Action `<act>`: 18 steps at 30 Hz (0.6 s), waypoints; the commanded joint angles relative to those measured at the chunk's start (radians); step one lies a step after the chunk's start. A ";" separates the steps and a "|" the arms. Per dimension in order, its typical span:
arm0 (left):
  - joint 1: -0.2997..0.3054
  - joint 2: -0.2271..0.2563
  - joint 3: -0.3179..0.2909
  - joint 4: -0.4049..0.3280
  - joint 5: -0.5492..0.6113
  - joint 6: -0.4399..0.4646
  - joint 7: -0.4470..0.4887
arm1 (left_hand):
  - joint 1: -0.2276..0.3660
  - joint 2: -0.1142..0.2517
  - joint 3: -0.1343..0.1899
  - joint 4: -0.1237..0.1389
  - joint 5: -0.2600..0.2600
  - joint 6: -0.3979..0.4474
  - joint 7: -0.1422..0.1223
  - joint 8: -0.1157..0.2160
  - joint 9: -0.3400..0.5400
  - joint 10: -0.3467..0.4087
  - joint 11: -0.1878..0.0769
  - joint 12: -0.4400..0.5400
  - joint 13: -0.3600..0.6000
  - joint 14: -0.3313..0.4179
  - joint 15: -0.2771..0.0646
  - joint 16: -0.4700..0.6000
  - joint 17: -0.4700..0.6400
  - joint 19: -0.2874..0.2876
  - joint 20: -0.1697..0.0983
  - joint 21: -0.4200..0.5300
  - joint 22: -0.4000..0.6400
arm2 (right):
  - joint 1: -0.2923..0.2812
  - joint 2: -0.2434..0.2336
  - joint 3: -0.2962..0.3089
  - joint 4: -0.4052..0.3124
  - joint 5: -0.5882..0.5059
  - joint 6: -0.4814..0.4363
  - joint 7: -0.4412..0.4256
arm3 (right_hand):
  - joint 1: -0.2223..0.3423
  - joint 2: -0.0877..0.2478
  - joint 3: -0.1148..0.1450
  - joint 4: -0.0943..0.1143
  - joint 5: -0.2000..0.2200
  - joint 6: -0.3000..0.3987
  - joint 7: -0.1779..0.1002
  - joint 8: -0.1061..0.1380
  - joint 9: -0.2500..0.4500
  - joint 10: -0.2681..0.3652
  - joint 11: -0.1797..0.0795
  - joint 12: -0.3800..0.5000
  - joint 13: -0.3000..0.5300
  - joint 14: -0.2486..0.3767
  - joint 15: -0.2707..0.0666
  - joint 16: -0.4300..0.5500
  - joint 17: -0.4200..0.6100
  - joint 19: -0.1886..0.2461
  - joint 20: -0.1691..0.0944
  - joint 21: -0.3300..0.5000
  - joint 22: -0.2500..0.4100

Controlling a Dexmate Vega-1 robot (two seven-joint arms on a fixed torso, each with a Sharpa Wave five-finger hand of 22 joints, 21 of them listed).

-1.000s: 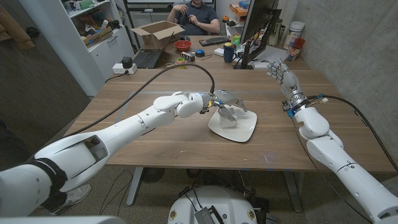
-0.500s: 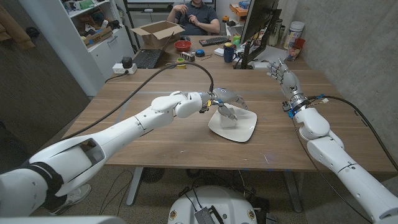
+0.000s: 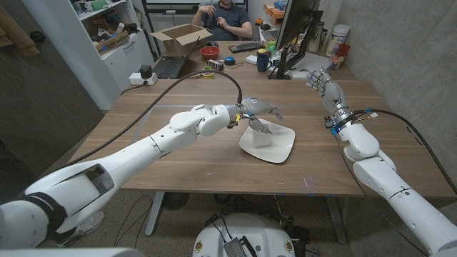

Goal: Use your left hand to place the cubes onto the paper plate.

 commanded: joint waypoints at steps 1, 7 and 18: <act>0.030 0.019 -0.029 -0.053 0.024 0.036 0.015 | -0.007 0.001 -0.005 0.001 0.011 0.011 -0.004 0.007 0.000 0.015 -0.001 -0.003 0.000 0.009 -0.060 0.010 0.000 0.010 -0.001 -0.006 0.004 | -0.009 -0.006 -0.003 -0.018 0.000 -0.009 -0.007 | -0.009 -0.002 -0.003 -0.001 0.005 0.006 0.000 0.007 0.002 0.009 -0.002 0.003 0.003 0.010 0.001 -0.001 0.001 0.004 0.001 -0.001 0.001; 0.047 0.036 -0.043 -0.093 0.065 0.063 0.036 | -0.008 0.002 -0.007 0.002 0.012 0.013 -0.004 0.008 0.000 0.018 -0.001 -0.003 -0.001 0.009 -0.062 0.010 -0.002 0.011 -0.002 -0.008 0.004 | -0.012 -0.010 -0.004 -0.023 -0.006 -0.009 -0.012 | -0.009 -0.002 -0.003 -0.001 0.005 0.006 -0.001 0.007 0.002 0.008 -0.001 0.003 0.003 0.011 0.000 -0.001 0.001 0.004 0.000 -0.002 0.002; 0.078 0.049 -0.079 -0.126 0.060 0.085 0.063 | -0.013 0.005 -0.012 0.004 0.014 0.019 -0.004 0.013 -0.001 0.030 -0.010 -0.002 -0.001 0.021 -0.067 0.015 -0.006 0.017 -0.006 -0.015 0.004 | -0.013 -0.011 -0.006 -0.027 -0.003 -0.016 -0.018 | -0.009 -0.003 -0.004 -0.001 0.006 0.006 -0.001 0.007 0.002 0.009 -0.001 0.003 0.003 0.010 0.001 -0.001 0.001 0.003 0.001 -0.004 0.002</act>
